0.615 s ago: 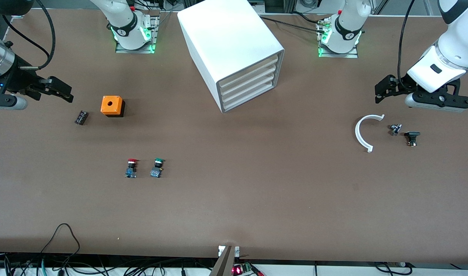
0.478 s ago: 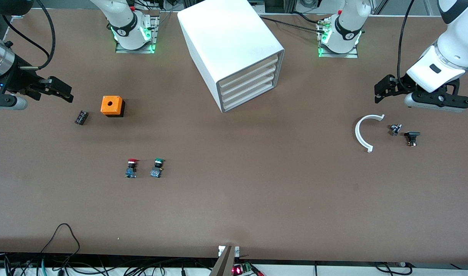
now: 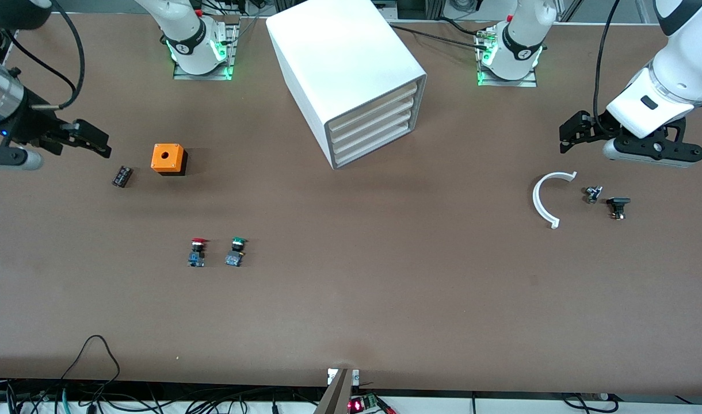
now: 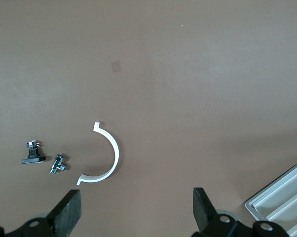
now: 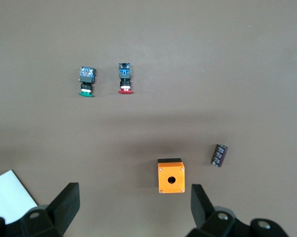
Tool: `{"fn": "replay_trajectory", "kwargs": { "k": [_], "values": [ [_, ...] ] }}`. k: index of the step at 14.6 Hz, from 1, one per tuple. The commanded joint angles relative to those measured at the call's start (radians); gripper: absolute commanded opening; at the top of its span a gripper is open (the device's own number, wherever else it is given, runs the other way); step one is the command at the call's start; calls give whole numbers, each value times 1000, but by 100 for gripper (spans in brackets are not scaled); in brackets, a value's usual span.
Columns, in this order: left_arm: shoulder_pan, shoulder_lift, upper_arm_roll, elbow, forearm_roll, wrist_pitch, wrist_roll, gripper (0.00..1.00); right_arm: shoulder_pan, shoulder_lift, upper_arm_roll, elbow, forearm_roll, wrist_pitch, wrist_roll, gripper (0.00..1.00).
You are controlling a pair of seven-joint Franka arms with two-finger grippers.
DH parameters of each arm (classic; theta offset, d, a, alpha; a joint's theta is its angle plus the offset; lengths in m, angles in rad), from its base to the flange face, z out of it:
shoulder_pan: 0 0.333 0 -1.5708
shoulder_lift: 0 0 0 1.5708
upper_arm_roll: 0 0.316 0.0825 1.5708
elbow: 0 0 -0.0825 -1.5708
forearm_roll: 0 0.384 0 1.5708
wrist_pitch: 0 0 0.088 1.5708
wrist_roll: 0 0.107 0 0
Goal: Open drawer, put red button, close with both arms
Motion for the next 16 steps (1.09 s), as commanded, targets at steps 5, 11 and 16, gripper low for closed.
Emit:
{"fn": "replay_trajectory", "kwargs": {
  "k": [5, 11, 16],
  "values": [
    [-7, 12, 6, 25, 7, -60, 15, 100, 36, 90, 4, -57, 2, 211, -40, 100],
    [-13, 64, -34, 25, -169, -230, 18, 100, 36, 209, 4, -125, 5, 435, -40, 100],
    [-16, 200, -46, 22, -417, -390, 38, 100, 44, 338, 4, -123, 3, 565, -40, 100]
  ]
}}
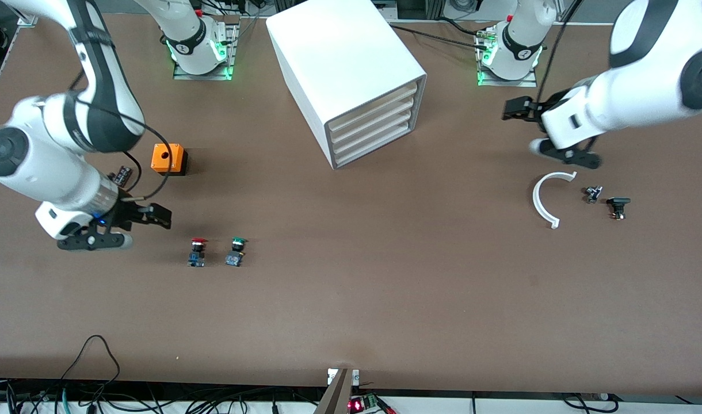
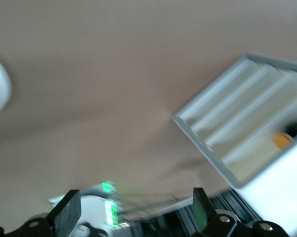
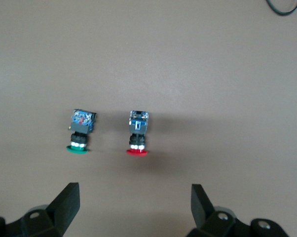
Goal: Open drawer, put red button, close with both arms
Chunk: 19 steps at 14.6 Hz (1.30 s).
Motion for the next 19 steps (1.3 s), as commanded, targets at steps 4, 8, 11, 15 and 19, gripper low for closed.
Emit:
{"fn": "replay_trajectory", "kwargs": {
  "k": [4, 8, 11, 15, 19],
  "values": [
    [2, 182, 4, -7, -357, -39, 135, 100, 13, 145, -1, 9, 0, 177, -1, 100],
    [-8, 192, -43, -200, -529, 223, 447, 100, 21, 240, -1, 11, 2, 291, -1, 100],
    [-10, 164, -84, -372, -709, 378, 612, 100, 21, 309, -1, 16, 2, 367, -3, 100],
    [-8, 159, -129, -499, -864, 477, 763, 99, 19, 354, -1, 19, 4, 420, -4, 100],
    [-11, 167, -134, -536, -902, 477, 832, 90, 19, 351, -2, 31, 4, 408, -10, 69]
  ]
}}
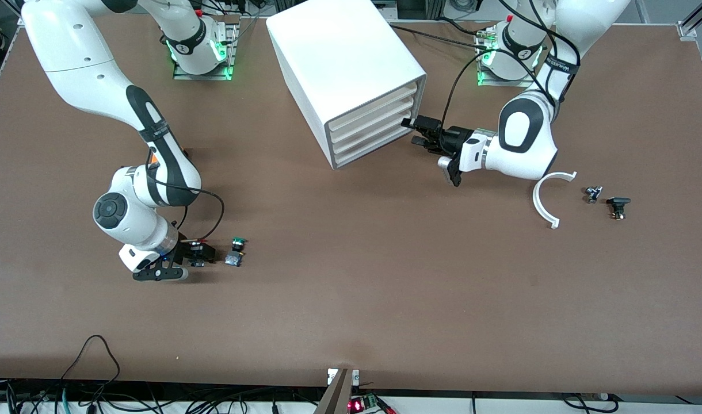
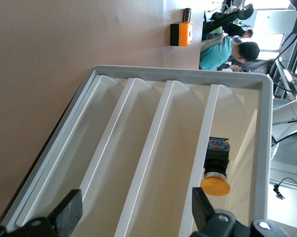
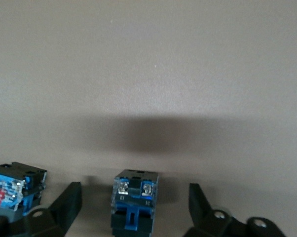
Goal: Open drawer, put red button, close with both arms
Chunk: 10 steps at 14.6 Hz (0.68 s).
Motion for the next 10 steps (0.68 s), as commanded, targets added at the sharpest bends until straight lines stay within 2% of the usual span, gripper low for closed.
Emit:
{"fn": "replay_trajectory", "kwargs": {
  "k": [1, 4, 5, 7, 8, 10],
  "values": [
    [-2, -33, -11, -44, -49, 13, 86, 82, 2, -1, -2, 16, 4, -16, -9, 56],
    [-2, -25, -42, -67, -96, 19, 114, 73, 4, -2, -2, 16, 4, -16, -10, 27],
    [-2, -25, -53, -87, -127, 28, 127, 71, 4, -2, -2, 16, 4, -16, -10, 19],
    [-2, 4, -71, -107, -170, 33, 233, 61, 4, -4, -2, 16, 2, -16, -10, 4],
    [-3, 24, -74, -113, -182, 33, 261, 61, 4, -5, -2, 16, 2, -16, -12, 0],
    [-3, 29, -85, -119, -187, 33, 272, 57, 4, -12, -2, 20, -1, -33, -13, 0]
  ]
}}
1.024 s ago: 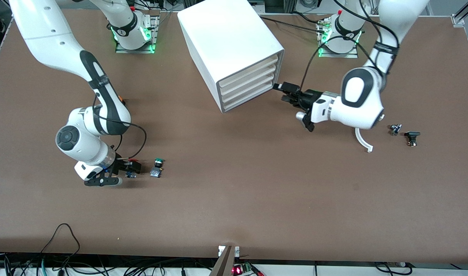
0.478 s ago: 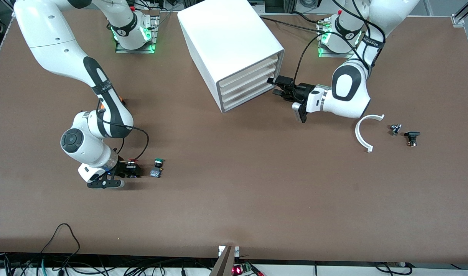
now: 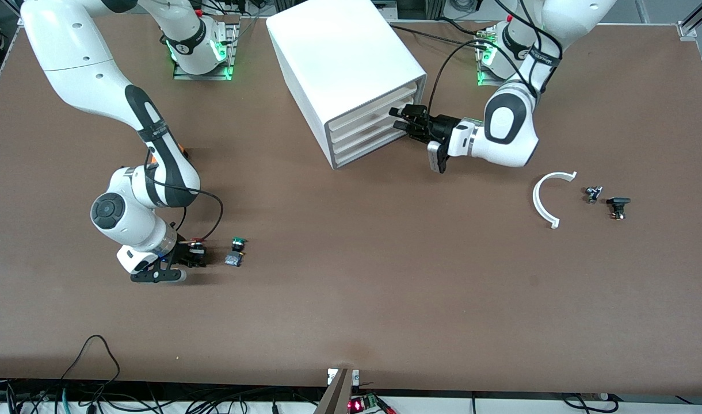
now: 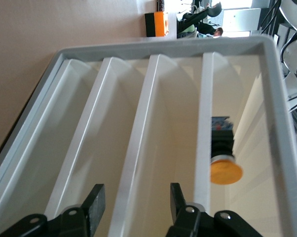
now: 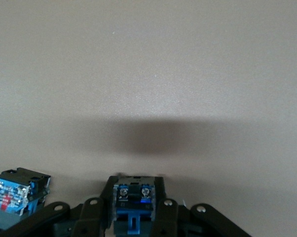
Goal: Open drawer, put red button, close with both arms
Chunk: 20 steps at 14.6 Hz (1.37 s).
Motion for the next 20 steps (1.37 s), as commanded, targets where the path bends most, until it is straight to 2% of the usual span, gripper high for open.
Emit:
{"fn": "replay_trajectory", "kwargs": {
  "k": [1, 6, 7, 9, 11, 12, 13, 20],
  "values": [
    [0, 7, -13, -13, -33, 10, 52, 56, 5, -30, -2, 22, -1, -65, -12, 0],
    [-6, 24, -19, -16, -33, 13, 52, 53, 16, -61, -2, 160, -2, -312, -10, 0],
    [-16, 24, -19, -16, -34, 13, 52, 44, 17, -71, -2, 177, -1, -346, -10, 0],
    [-21, 26, -19, -16, -34, 13, 52, 18, 19, -82, -2, 219, 4, -425, -10, 0],
    [-30, 26, -21, -18, -34, 39, 52, 16, 22, -84, -2, 274, 2, -508, -7, 0],
    [-38, 26, -19, -18, -34, 39, 52, 3, 23, -84, -2, 300, 1, -554, -4, 0],
    [-33, 24, -19, -18, -33, 39, 52, 0, 27, -84, -2, 334, 1, -608, -3, 0],
    [-18, 12, -10, -1, -5, 35, 40, 0, 88, -82, -6, 548, -54, -954, 134, 0]
  ]
}}
